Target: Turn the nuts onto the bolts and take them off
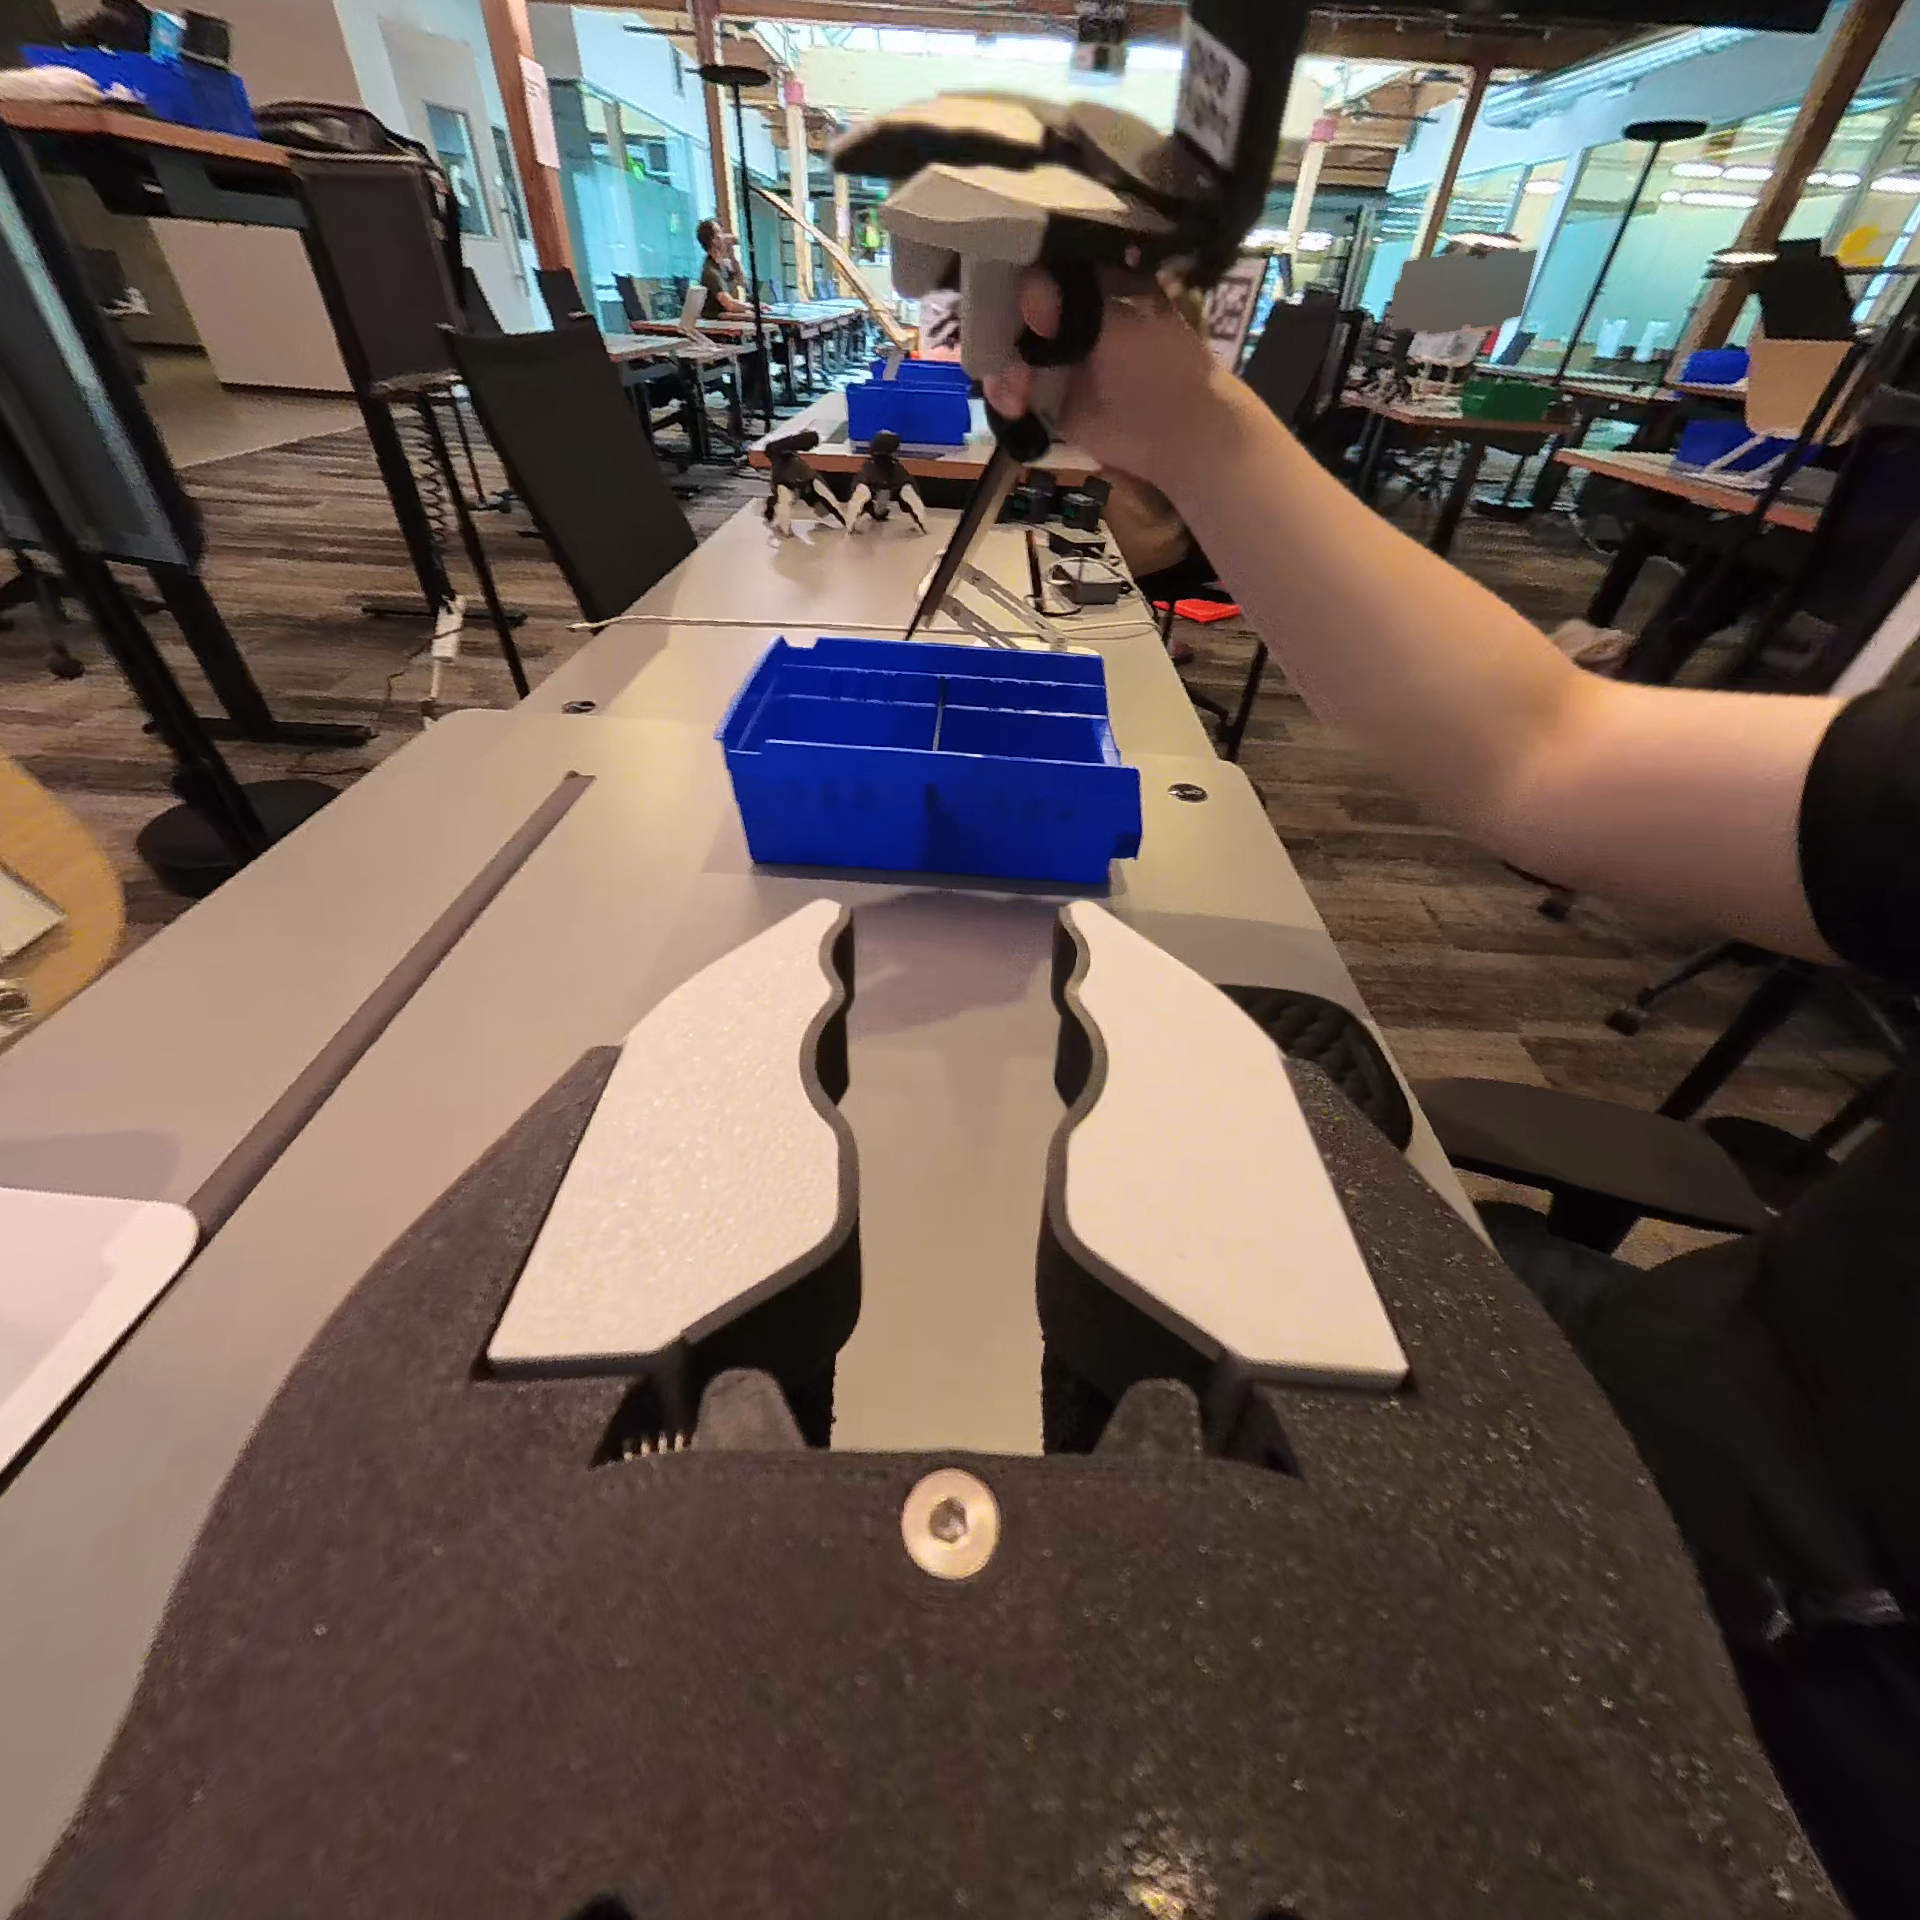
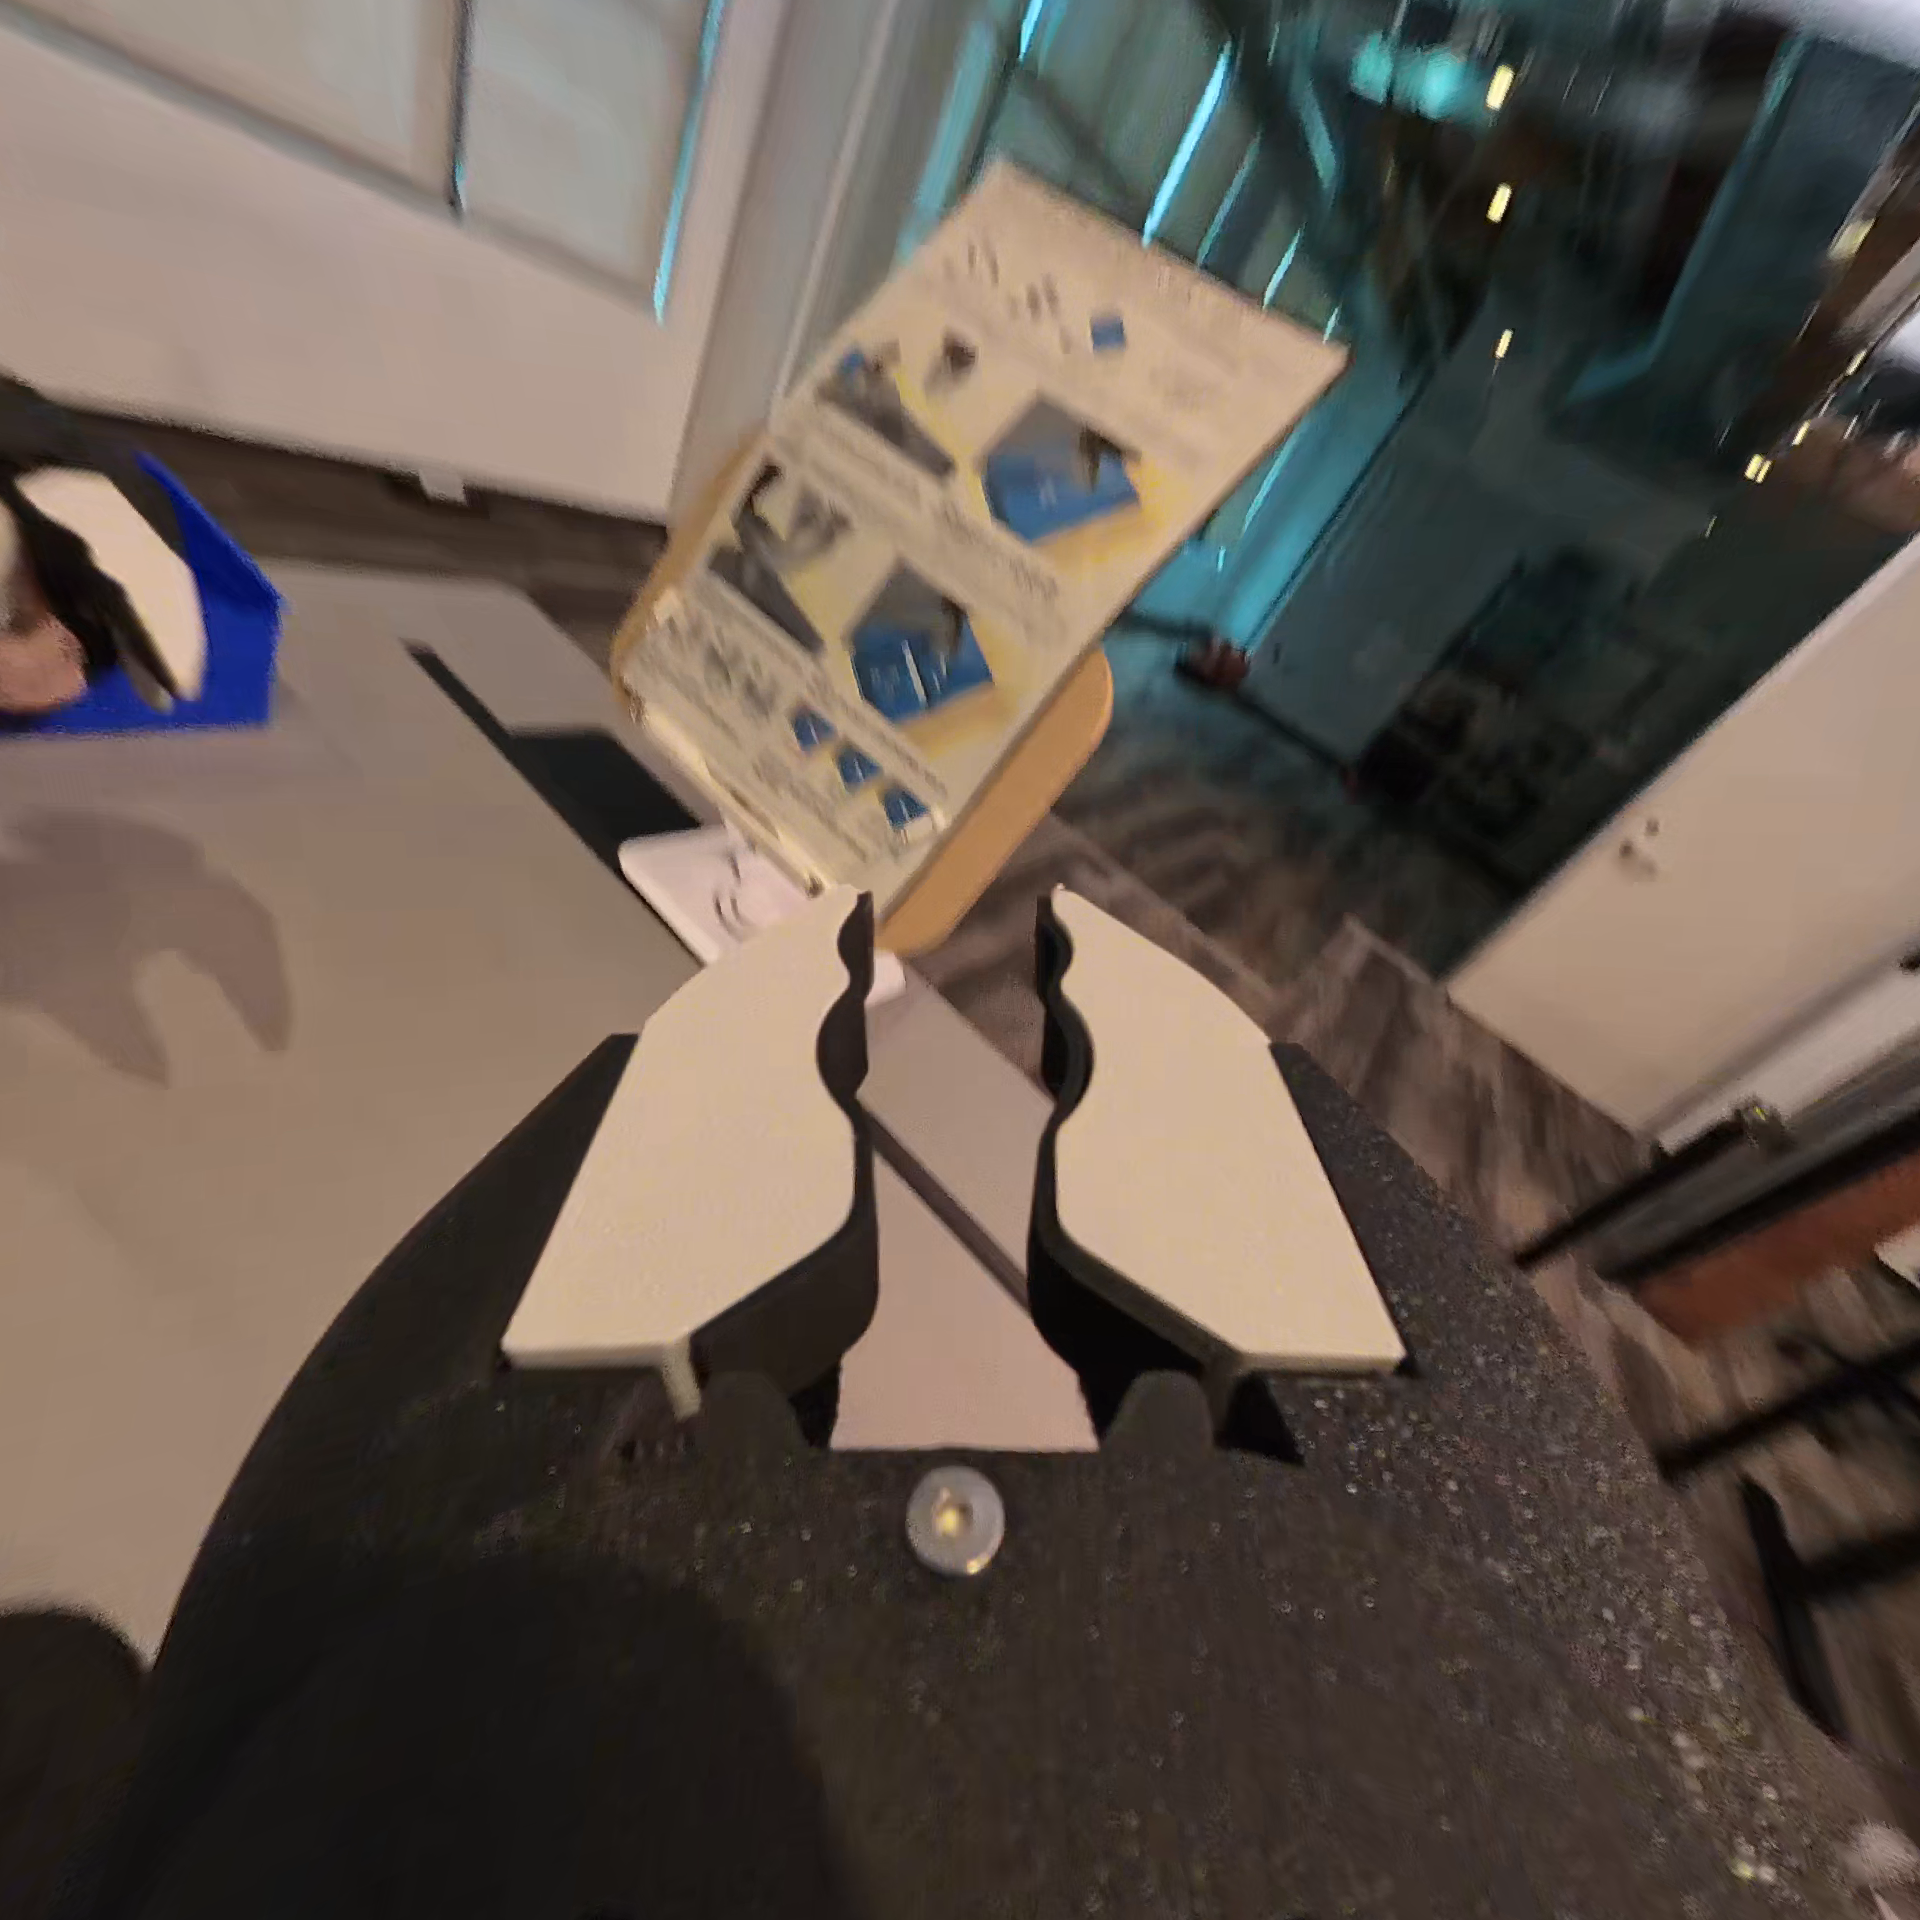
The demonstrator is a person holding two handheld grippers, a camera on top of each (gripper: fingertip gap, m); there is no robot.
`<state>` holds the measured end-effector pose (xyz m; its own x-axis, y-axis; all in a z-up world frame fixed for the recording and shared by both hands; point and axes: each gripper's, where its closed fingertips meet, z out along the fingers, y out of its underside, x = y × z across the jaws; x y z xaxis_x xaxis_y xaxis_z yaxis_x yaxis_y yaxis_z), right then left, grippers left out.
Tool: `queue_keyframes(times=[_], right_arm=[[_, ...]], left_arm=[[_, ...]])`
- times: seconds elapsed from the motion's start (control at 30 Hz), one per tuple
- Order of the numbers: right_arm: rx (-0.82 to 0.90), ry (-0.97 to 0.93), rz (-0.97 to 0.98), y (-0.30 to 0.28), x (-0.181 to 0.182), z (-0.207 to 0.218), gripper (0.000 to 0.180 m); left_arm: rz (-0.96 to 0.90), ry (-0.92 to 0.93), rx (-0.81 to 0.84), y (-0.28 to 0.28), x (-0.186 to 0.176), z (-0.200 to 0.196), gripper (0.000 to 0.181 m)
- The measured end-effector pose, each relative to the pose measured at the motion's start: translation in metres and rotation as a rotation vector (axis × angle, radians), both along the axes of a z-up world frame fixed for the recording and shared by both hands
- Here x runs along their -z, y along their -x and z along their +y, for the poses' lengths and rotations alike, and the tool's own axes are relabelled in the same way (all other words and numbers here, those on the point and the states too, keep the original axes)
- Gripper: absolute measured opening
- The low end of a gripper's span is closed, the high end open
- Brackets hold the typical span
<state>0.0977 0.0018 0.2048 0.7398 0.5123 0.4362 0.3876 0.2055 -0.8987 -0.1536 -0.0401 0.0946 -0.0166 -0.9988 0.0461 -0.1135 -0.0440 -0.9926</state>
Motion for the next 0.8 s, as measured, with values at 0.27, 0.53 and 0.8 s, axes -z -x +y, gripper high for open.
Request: queue_keyframes(times=[0.27, 0.53, 0.8], right_arm=[[-0.258, -0.023, 0.258, 0.107, 0.03, -0.002, 0.023], [-0.339, 0.023, 0.192, 0.202, 0.091, 0.047, 0.006], [-0.346, 0.181, 0.172, 0.221, 0.152, 0.074, 0.004]], left_arm=[[0.011, -0.037, -0.121, 0.01, 0.007, 0.025, 0.039], [-0.032, 0.012, -0.255, 0.018, 0.021, 0.064, 0.039], [-0.049, 0.037, -0.395, 0.049, -0.012, 0.063, 0.038]])
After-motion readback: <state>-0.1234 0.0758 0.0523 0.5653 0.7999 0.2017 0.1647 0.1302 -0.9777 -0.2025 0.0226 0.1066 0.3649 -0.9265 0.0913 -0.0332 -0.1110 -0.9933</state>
